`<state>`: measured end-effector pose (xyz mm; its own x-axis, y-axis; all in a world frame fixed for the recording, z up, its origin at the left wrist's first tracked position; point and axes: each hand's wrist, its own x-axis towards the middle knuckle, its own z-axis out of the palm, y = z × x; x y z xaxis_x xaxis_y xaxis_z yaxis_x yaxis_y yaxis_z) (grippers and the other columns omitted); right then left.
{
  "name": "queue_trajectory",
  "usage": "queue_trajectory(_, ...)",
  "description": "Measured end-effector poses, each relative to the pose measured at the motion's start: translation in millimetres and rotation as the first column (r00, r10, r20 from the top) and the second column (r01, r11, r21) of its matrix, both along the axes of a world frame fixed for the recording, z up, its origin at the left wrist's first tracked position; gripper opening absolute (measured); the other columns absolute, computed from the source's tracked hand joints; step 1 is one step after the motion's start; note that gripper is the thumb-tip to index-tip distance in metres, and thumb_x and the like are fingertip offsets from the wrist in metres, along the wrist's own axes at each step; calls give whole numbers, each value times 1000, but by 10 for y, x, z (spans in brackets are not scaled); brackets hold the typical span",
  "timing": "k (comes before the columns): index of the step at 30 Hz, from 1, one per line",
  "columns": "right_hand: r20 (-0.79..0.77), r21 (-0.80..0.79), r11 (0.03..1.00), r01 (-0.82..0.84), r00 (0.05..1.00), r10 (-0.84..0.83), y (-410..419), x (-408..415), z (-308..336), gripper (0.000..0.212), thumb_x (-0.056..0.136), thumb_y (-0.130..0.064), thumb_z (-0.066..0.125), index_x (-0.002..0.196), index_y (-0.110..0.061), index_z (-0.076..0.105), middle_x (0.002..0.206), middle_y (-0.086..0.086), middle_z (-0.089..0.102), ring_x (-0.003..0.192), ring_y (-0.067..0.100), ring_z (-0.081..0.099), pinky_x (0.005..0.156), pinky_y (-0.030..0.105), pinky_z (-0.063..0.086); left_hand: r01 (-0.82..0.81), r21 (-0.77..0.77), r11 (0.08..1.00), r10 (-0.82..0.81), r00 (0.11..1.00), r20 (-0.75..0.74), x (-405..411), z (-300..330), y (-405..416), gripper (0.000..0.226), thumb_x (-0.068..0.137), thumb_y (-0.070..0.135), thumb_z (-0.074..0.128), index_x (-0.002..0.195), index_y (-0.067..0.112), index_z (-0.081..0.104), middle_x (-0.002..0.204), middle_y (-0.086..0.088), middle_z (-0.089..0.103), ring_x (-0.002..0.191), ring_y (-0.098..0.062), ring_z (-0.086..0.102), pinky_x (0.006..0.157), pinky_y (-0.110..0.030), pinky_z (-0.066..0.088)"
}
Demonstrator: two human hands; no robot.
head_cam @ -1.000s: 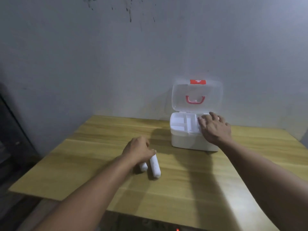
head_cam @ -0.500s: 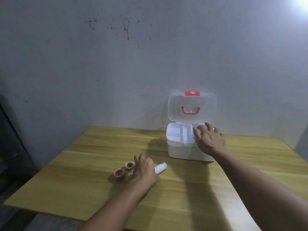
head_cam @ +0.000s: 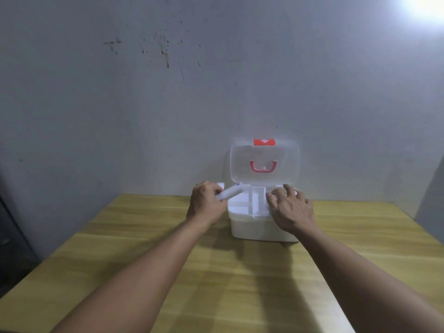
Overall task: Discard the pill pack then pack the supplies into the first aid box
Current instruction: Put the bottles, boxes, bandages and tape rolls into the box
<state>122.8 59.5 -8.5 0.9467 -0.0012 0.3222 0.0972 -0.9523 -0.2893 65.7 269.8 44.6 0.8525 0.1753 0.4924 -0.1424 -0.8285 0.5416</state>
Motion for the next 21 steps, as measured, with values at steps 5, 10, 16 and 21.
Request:
queue_trajectory(5, 29, 11, 1000, 4, 1000, -4, -3, -2, -22, 62, 86, -60, 11, 124, -30, 50, 149, 4, 36, 134, 32, 34, 101, 51, 32, 108, 12, 994, -104, 978, -179, 370, 65, -262, 19, 74, 12, 66, 91, 12, 73, 101, -11, 69, 93, -28, 62, 69, -24, 43)
queue_trajectory(10, 57, 15, 1000, -3, 998, 2, -5, 4, -52, 58, 88, -59, 14, 122, -30, 50, 148, 3, 37, 133, 30, 35, 100, 50, 33, 131, 93, 987, -94, 942, -323, 611, 49, -370, 22, 75, 11, 69, 96, 10, 73, 107, -11, 69, 99, -27, 63, 81, -29, 51)
queue_trajectory(16, 41, 29, 1000, -4, 999, 3, -3, 19, -57, 60, 88, -59, 12, 125, -30, 49, 150, 3, 34, 135, 29, 33, 101, 52, 33, 32, 41, 999, -17, 946, -325, 731, 104, -445, 15, 71, 14, 72, 82, 5, 75, 87, -11, 71, 83, -26, 65, 71, -30, 54)
queue_trajectory(21, 35, 47, 999, 1, 999, -3, 3, 15, -31, 60, 89, -59, 11, 125, -29, 50, 150, 4, 34, 134, 31, 34, 100, 52, 33, -70, -119, 990, 23, 933, -358, 756, 163, -619, 32, 64, 30, 79, 81, 4, 70, 78, -9, 71, 65, -21, 67, 55, -25, 52)
